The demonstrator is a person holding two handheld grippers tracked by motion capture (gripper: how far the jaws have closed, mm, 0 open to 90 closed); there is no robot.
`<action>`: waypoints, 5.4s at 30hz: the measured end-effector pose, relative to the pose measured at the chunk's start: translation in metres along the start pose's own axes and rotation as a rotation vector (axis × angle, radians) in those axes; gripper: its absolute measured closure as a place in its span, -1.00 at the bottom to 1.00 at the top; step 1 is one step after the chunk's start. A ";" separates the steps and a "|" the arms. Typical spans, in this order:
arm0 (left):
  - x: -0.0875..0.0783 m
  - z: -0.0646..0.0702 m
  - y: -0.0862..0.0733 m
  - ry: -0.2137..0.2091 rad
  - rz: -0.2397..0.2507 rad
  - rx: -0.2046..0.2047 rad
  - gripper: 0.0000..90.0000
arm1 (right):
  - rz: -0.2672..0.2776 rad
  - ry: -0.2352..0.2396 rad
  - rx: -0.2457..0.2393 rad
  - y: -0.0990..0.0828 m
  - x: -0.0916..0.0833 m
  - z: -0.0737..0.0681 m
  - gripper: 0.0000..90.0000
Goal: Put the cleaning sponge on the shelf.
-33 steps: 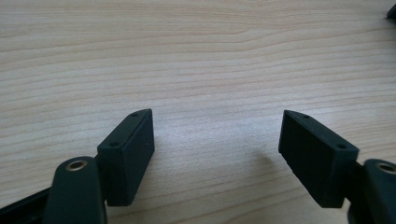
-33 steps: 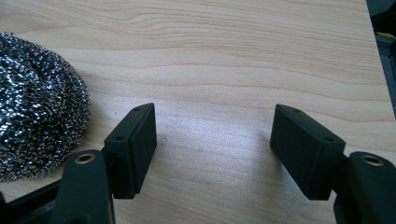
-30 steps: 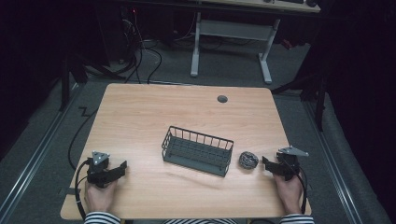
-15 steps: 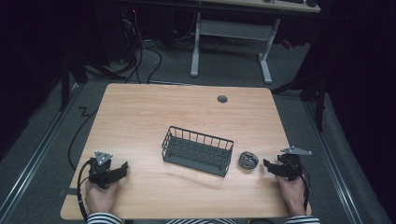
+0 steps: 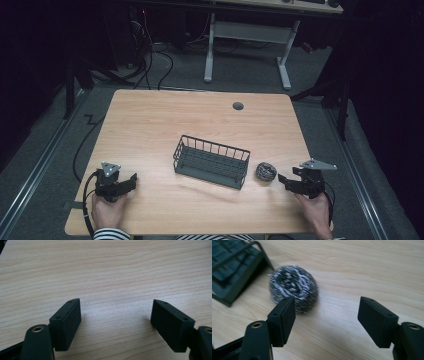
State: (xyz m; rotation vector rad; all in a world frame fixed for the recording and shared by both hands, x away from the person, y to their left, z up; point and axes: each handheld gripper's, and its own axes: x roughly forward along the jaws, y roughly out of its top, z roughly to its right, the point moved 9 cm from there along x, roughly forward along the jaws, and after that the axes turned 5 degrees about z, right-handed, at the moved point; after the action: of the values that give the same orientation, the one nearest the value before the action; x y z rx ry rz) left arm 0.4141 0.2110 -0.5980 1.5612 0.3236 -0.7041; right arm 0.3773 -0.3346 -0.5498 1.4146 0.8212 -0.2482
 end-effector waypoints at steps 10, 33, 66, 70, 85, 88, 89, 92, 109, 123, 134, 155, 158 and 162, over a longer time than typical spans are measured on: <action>0.000 0.000 0.000 0.000 0.000 0.000 -0.45 | -0.044 0.056 -0.068 0.013 0.012 -0.024 -0.46; 0.000 0.000 0.000 -0.004 0.004 -0.009 -0.45 | -0.184 0.064 -0.158 0.006 0.051 -0.037 -0.36; -0.001 -0.001 0.000 -0.009 0.005 -0.016 -0.45 | -0.085 0.128 -0.122 0.044 0.016 -0.035 -0.15; -0.001 -0.001 0.000 -0.009 0.005 -0.016 -0.45 | -0.064 0.145 -0.126 0.057 0.008 -0.038 -0.15; -0.001 -0.001 0.000 -0.010 0.006 -0.021 -0.44 | -0.021 0.215 -0.228 0.116 -0.006 -0.070 -0.16; -0.001 -0.001 0.000 -0.011 0.006 -0.021 -0.44 | -0.028 0.238 -0.245 0.121 -0.004 -0.081 -0.16; -0.001 -0.001 0.000 -0.011 0.006 -0.022 -0.44 | -0.028 0.244 -0.252 0.123 -0.003 -0.084 -0.16; -0.001 -0.001 0.000 -0.013 0.007 -0.023 -0.44 | -0.030 0.257 -0.267 0.127 -0.001 -0.090 -0.16; -0.001 -0.001 0.001 -0.017 0.011 -0.029 -0.44 | -0.093 0.354 -0.355 0.136 0.028 -0.147 -0.16; -0.001 -0.001 0.000 -0.020 0.010 -0.027 -0.45 | -0.188 0.401 -0.358 0.124 0.061 -0.173 -0.17; -0.001 -0.001 0.000 -0.022 0.009 -0.025 -0.45 | -0.228 0.389 -0.364 0.117 0.077 -0.177 -0.21; -0.001 0.000 0.000 -0.023 0.007 -0.018 -0.45 | -0.099 0.376 -0.320 0.126 0.053 -0.162 -0.34; -0.001 0.000 0.000 -0.022 0.006 -0.016 -0.45 | -0.082 0.354 -0.315 0.126 0.046 -0.150 -0.33; -0.001 0.000 0.000 -0.021 0.007 -0.015 -0.45 | -0.050 0.333 -0.296 0.129 0.032 -0.137 -0.30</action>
State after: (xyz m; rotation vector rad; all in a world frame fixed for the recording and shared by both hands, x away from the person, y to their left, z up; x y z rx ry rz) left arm 0.4138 0.2111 -0.5973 1.5387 0.3072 -0.7102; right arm 0.4298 -0.1730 -0.4630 1.1705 1.1180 0.0737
